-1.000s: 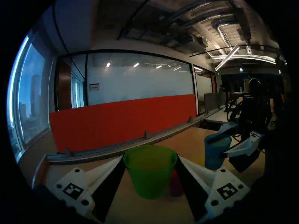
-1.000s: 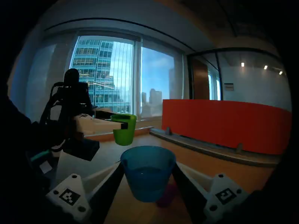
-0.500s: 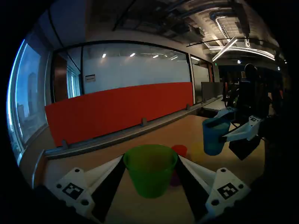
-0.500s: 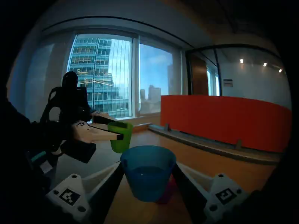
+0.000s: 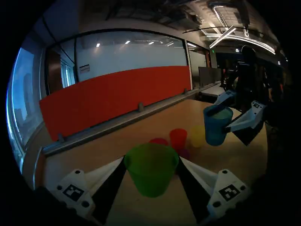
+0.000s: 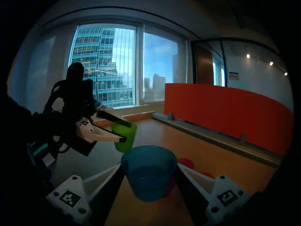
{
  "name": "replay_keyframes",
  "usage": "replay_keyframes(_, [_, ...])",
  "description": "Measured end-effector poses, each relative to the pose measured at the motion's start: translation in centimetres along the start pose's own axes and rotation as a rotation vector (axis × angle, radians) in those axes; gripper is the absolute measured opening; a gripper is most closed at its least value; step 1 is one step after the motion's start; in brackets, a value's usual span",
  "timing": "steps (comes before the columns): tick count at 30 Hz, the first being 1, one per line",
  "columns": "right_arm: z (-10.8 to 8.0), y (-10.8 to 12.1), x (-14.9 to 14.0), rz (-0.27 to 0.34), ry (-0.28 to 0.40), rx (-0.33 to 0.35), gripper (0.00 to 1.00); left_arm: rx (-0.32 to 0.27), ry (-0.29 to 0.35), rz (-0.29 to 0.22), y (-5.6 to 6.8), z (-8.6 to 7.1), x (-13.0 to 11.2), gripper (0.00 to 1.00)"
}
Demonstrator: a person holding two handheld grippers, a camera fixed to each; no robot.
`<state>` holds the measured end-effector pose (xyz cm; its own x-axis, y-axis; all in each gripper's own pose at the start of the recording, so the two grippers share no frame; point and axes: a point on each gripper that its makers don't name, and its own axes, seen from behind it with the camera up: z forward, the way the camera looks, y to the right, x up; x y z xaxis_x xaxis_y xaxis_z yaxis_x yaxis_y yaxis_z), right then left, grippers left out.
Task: Pour water
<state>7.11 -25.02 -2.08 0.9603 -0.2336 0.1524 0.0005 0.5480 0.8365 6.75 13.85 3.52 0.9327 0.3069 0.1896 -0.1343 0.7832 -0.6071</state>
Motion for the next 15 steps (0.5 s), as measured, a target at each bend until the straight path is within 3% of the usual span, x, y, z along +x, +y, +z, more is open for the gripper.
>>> replay_keyframes(15, [0.8,0.5,-3.3,-0.005,-0.115,0.016,0.89,-0.037,-0.136,0.051,0.6,1.3,-4.2,0.89])
